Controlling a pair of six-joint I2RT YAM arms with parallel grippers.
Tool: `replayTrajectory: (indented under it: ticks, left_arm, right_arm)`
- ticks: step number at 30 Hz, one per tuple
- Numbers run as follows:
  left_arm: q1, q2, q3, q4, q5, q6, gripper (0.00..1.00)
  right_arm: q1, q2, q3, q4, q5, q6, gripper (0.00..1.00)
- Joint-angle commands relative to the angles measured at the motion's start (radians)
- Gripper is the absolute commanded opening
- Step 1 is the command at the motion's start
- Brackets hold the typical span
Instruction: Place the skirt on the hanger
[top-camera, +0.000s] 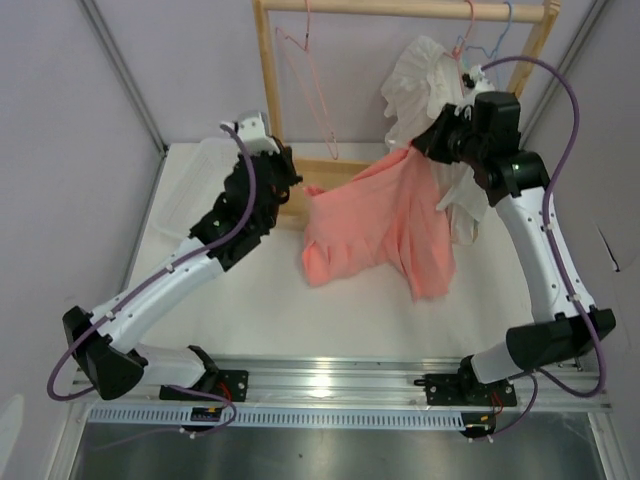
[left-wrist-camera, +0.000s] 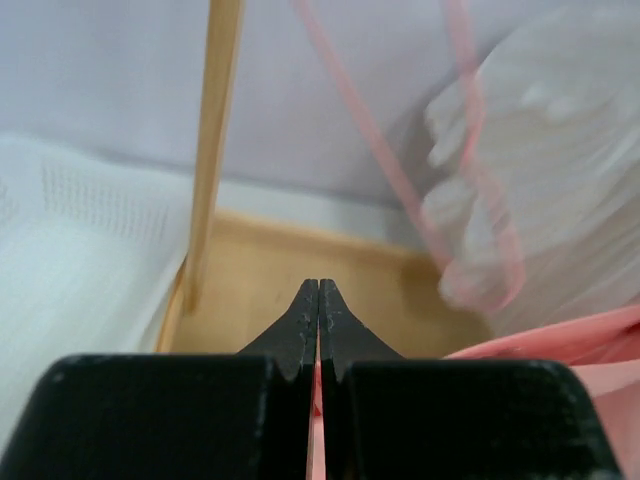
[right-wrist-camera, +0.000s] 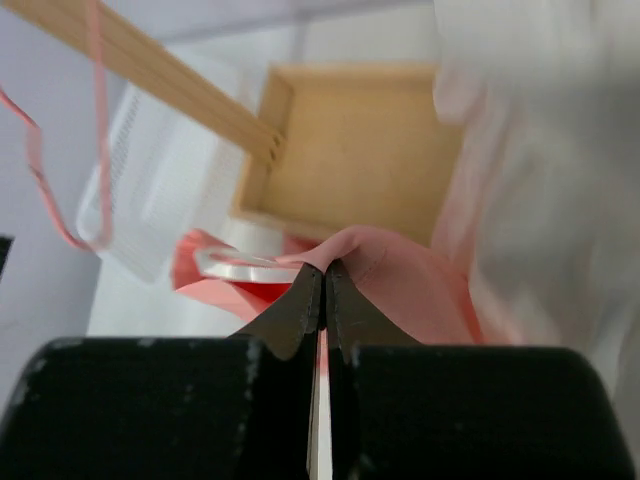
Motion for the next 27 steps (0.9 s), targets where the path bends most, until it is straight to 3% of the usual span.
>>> replayTrajectory:
  ticks: [1, 5, 8, 9, 10, 12, 13, 15, 16, 17, 18, 19, 27]
  left_arm:
    - [0.023, 0.019, 0.273, 0.015, 0.122, 0.113, 0.00]
    - [0.049, 0.046, 0.442, -0.077, 0.163, 0.130, 0.00]
    - [0.060, 0.030, 0.392, -0.136, 0.192, 0.064, 0.00]
    - [0.060, 0.012, 0.264, -0.130, 0.218, 0.043, 0.00]
    - [0.061, -0.029, 0.211, -0.108, 0.249, 0.000, 0.02]
    - [0.061, -0.065, 0.022, -0.076, 0.330, -0.054, 0.18]
    - [0.061, -0.086, -0.019, -0.062, 0.351, -0.099, 0.23]
    - [0.058, -0.102, -0.160, -0.039, 0.410, -0.133, 0.34]
    - [0.052, -0.118, -0.191, -0.016, 0.443, -0.159, 0.40]
    - [0.051, -0.129, -0.257, -0.010, 0.450, -0.173, 0.43]
    - [0.051, -0.138, -0.274, -0.002, 0.460, -0.184, 0.45]
    - [0.048, -0.160, -0.286, 0.010, 0.491, -0.189, 0.48]
    - [0.044, -0.270, -0.311, -0.122, 0.520, -0.137, 0.56]
  right_arm:
    - [-0.042, 0.081, 0.269, 0.141, -0.029, 0.027, 0.00]
    - [-0.051, 0.133, 0.429, 0.130, -0.033, 0.053, 0.00]
    - [-0.044, 0.124, 0.361, 0.066, -0.038, 0.065, 0.00]
    - [-0.015, 0.097, 0.284, 0.105, -0.038, 0.067, 0.00]
    - [0.011, 0.015, 0.076, 0.131, -0.035, 0.059, 0.00]
    - [0.062, -0.069, -0.134, 0.182, 0.074, 0.064, 0.00]
    - [0.089, -0.102, -0.319, 0.191, 0.092, 0.076, 0.03]
    - [0.108, -0.155, -0.457, 0.175, 0.118, 0.099, 0.21]
    - [0.135, -0.196, -0.557, 0.170, 0.149, 0.105, 0.43]
    - [0.152, -0.227, -0.603, 0.179, 0.208, 0.103, 0.56]
    - [0.165, -0.256, -0.635, 0.194, 0.224, 0.105, 0.84]
    - [0.166, -0.284, -0.655, 0.195, 0.226, 0.107, 0.99]
    - [0.166, -0.362, -0.595, 0.165, 0.202, 0.111, 1.00]
